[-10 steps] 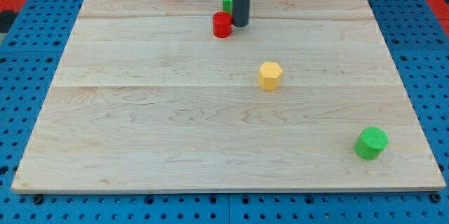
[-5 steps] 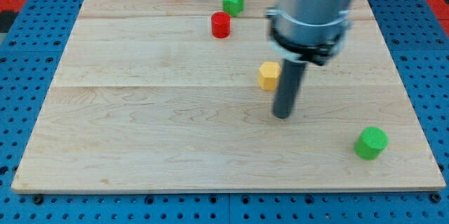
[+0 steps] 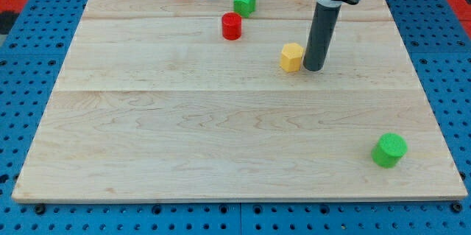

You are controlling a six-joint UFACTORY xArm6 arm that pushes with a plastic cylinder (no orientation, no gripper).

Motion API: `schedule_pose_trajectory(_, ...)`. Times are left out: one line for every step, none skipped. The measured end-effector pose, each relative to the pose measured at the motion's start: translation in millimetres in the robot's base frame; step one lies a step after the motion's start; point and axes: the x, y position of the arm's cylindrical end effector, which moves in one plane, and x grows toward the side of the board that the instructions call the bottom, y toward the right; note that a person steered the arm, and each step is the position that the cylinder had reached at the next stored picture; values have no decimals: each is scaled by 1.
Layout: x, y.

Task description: Push the yellow hexagon to the bottom of the red circle

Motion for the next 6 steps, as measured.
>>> schedule_pose_trajectory(-11,-26)
schedule_pose_trajectory(-31,-35)
schedule_pose_trajectory(-42,-30)
schedule_pose_trajectory(-67,-29)
schedule_pose_trajectory(-33,-63)
schedule_pose_trajectory(-14,-65)
